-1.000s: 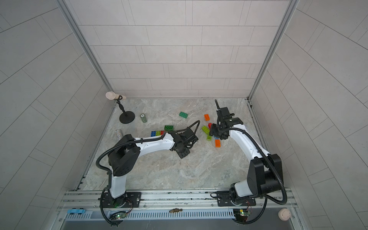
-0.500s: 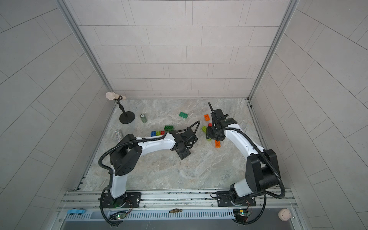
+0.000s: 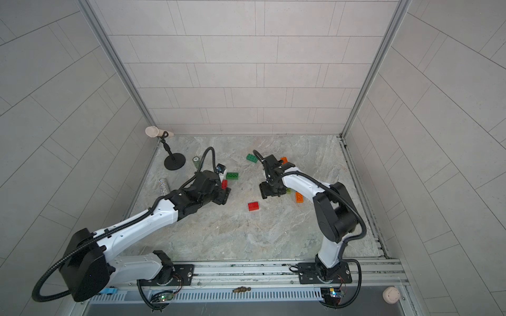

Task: Assemble a rectangle with lego
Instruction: Place the lego brick at the center of the board, then adjust the lego brick at the center of the board.

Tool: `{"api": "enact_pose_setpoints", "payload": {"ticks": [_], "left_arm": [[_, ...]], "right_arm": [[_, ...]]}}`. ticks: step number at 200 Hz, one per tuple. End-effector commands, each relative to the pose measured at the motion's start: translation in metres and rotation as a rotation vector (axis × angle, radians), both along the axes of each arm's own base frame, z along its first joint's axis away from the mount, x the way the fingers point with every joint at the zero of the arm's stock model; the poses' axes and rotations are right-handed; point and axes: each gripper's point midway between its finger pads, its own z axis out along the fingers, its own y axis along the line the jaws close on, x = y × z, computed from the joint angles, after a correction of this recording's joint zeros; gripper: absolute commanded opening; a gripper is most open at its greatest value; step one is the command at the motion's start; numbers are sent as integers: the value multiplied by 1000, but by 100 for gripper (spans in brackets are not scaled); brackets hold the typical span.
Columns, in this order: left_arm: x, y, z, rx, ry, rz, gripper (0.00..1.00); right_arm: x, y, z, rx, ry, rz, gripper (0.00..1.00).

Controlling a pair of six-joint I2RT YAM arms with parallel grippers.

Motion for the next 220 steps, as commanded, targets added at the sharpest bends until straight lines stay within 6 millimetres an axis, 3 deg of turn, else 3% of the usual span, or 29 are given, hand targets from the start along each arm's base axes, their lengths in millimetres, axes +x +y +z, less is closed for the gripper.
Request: {"api": "enact_pose_setpoints", "payload": {"ticks": [1,18,33,57,101,126,154,190,220], "left_arm": [[16,19,18,-170,-106,154,87],[19,35,8,-176,-75,203,88],[18,43,2,-158,-49,220,88],[16,46,-2,-144,-38,218,88],[17,41,-6,-153,-23,201,87],[17,38,-9,-155,-10,187,86],[17,36,-9,-160,-6,178,86],[16,35,-8,-164,-6,173,85],[15,35,-8,-158,-3,165,84]], "right_arm": [[1,33,-3,-54,-17,180,71],[6,53,-15,-67,-1,212,71],[6,59,-29,-74,42,216,70],[-9,52,-40,-90,104,222,69],[-52,38,-34,-107,150,236,71],[-64,36,-34,-158,133,253,71],[-64,40,-35,-175,116,257,72],[-46,36,-37,-264,81,195,71],[-43,50,-39,-196,107,134,63]]}}
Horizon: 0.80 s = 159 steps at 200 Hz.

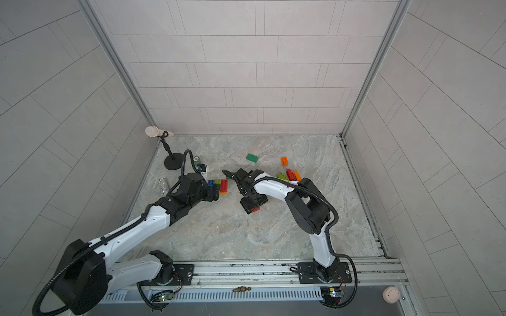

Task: Assemble a rectangle with lego
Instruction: Adjust the lego brick at the center of the board.

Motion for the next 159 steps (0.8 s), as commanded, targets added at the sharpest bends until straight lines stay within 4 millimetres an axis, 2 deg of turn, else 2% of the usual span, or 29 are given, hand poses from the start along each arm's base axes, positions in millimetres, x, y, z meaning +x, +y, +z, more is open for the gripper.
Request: {"api": "enact_pose_setpoints", "payload": {"ticks": [1,56,87,124,139,159], "left_arm": [[0,1,2,-7,-7,2,84],[0,-4,0,-16,0,-19,83],[0,-3,2,-10,-5,-20,83],[0,-5,1,-18,-2,-30,82],[0,-6,1,-19,-3,-31,82],[1,-6,3,-22,-7,-34,82]], "right_arm": [[0,1,-5,-11,25,-70,63],[10,5,-10,-19,9,-125,58],[11,-16,-8,-69,-4,-188,52],[21,-44,0,-16,-44,-432,49],[27,-58,-5,46,-46,-596,49],[33,-63,-12,144,-46,-782,52]]}}
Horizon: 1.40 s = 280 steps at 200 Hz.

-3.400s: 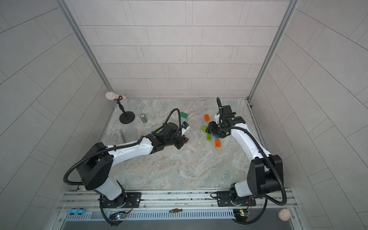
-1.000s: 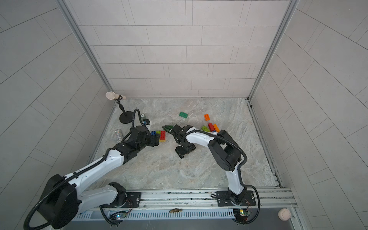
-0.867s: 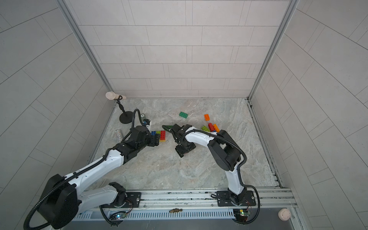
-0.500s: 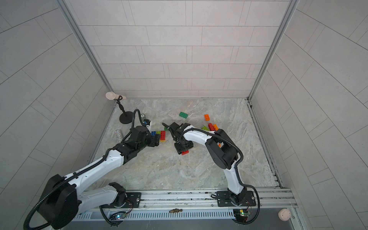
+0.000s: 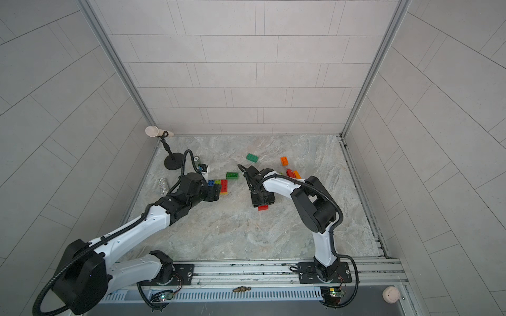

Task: Assemble a rectangle with lego
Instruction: Adjust the lego brick at the center of the board.

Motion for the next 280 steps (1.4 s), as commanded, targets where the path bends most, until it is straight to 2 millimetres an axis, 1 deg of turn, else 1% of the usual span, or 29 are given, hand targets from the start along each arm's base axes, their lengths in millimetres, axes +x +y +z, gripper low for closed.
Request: {"api": "enact_pose_setpoints", "payload": {"ticks": [1,17,48,88,119,132,153,170,181,193,208,217,228,242,262,280], "left_arm": [[3,0,3,-3,-15,-4,82],[2,-2,3,-5,-13,-11,82],[1,-3,4,-7,-16,-20,82],[1,-4,3,-11,-16,-30,81],[0,-3,6,-10,-22,-30,81],[0,-4,7,-9,-22,-32,81],[0,-3,8,-10,-23,-31,81],[0,-4,9,-13,-26,-31,81],[0,-4,10,-13,-27,-32,81],[1,-5,11,-18,-32,-35,81],[1,-10,12,-25,-36,-62,80],[0,-18,14,-28,-40,-94,79],[-5,-31,17,0,-66,-142,78],[-13,-53,21,67,-125,-222,78],[-26,-87,21,134,-188,-323,79],[-31,-108,18,146,-201,-361,80]], "right_arm": [[14,-9,-1,96,-54,-288,53],[18,-5,2,120,-73,-341,58],[12,4,7,161,-60,-356,65],[6,28,11,233,-39,-341,65],[0,56,21,276,-42,-305,66],[-3,65,25,293,-37,-295,66],[-7,71,34,325,-23,-276,66],[-12,68,46,335,-22,-232,66],[-14,60,53,327,-18,-213,65],[-14,43,57,309,-31,-203,64],[-8,10,62,253,-65,-197,63],[-2,-18,65,182,-98,-193,62],[3,-53,67,86,-123,-195,62],[7,-87,68,11,-140,-208,62],[11,-120,62,-59,-124,-225,63],[13,-144,64,-154,-139,-227,64]]}}
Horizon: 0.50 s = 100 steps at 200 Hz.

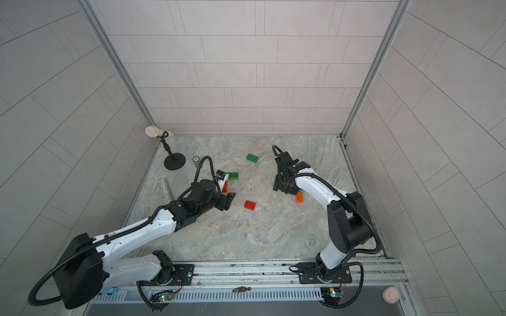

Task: Assemble a rectangle with lego
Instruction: Adjust the lego brick at the center of the board, then pick up the lego brick from the center of the board.

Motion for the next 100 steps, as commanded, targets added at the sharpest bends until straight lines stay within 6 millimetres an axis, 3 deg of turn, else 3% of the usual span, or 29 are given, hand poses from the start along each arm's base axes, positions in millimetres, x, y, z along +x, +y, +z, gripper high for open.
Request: {"api": "enact_pose_setpoints", "payload": {"ticks": [1,28,47,100], "left_arm": [[6,-23,14,36,-101,-36,80],[0,-45,12,32,-97,-81,80],[-2,-51,10,31,-93,-96,80],[1,-46,13,53,-102,-73,81]], "right_arm": [[-14,-39,-6,-201,59,50,64],[-18,-67,-13,-268,84,17,68],[-18,-75,-26,-258,112,8,68],[-17,-67,-60,-209,160,26,64]]}}
